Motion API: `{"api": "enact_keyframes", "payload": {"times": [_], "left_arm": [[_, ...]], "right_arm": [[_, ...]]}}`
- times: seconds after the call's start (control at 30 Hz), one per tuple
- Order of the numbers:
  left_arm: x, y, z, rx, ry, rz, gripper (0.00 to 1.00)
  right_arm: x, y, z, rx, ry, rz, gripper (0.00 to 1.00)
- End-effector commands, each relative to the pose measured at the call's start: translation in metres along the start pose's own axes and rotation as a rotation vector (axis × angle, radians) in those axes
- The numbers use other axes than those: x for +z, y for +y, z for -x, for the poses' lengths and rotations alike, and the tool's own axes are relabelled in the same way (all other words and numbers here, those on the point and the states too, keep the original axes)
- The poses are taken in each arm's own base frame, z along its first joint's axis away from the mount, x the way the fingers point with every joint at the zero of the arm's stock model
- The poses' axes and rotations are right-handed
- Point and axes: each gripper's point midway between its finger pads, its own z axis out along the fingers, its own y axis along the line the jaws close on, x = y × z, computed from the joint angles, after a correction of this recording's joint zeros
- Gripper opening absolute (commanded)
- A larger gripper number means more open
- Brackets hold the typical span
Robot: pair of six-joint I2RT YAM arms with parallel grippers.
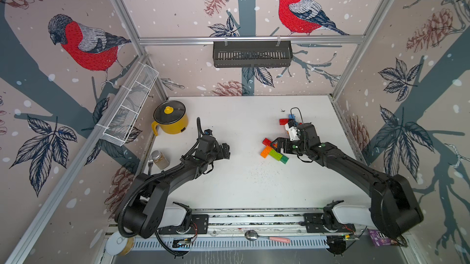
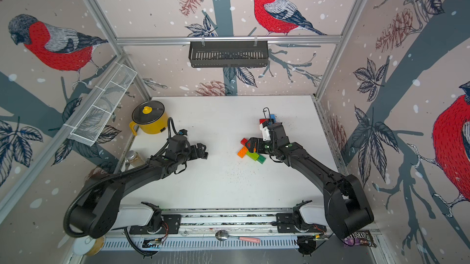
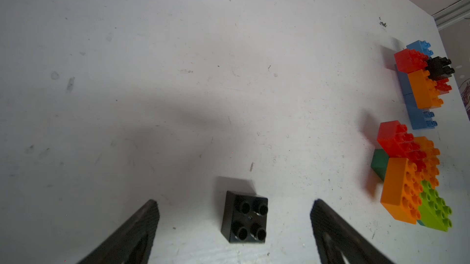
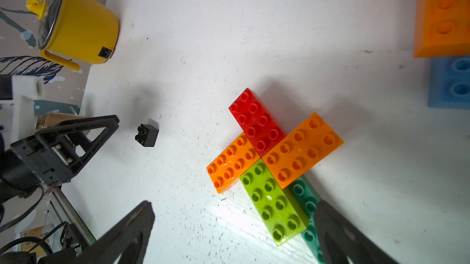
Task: Assemble a small pinwheel with lego
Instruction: Move the lego brick at the center of the board.
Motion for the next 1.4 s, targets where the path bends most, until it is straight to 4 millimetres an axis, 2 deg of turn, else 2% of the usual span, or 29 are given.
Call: {"api": "enact_keyframes", "payload": {"times": [0.0, 0.1, 0.37, 0.73, 0.9, 1.03, 1.13, 1.23, 1.27, 1.37], "left_arm": [[0.008, -0.021, 0.003, -0.014, 0.027, -0.117, 0.93], [0.015, -0.026, -0.007, -0.018, 0.08, -0.158, 0.91], [0.012, -0.025, -0.045, -0.03, 0.167, -0.211, 0.91], [0.012, -0.048, -0.062, 0.004, 0.182, -0.291, 0.91], [0.008, -0.065, -0.07, 0.004, 0.185, -0.348, 0.91], [0.005, -0.069, -0.061, 0.006, 0.134, -0.365, 0.91], [-0.008, -0.06, -0.057, -0.02, 0.096, -0.325, 0.9], [-0.028, -0.029, -0.064, -0.13, 0.055, -0.214, 0.91], [-0.033, -0.022, -0.068, -0.149, 0.051, -0.184, 0.97], [-0.053, -0.01, -0.069, -0.187, 0.033, -0.138, 0.98]], "right_arm": [[-0.003, 0.002, 0.004, -0.005, -0.028, 0.0, 0.99], [-0.004, 0.003, 0.004, -0.012, -0.025, 0.002, 0.99], [-0.005, 0.006, 0.012, -0.022, -0.034, -0.005, 0.99], [0.001, 0.011, 0.012, -0.025, -0.023, -0.06, 0.99], [0.013, 0.034, 0.006, -0.063, -0.004, -0.062, 0.99], [0.027, 0.057, 0.001, -0.108, 0.014, -0.048, 1.0], [0.044, 0.074, -0.004, -0.154, 0.046, -0.05, 0.99], [0.064, 0.093, -0.014, -0.209, 0.088, -0.057, 0.96], [0.07, 0.098, -0.017, -0.223, 0.1, -0.053, 0.96], [0.091, 0.113, -0.027, -0.259, 0.148, -0.035, 0.93]]}}
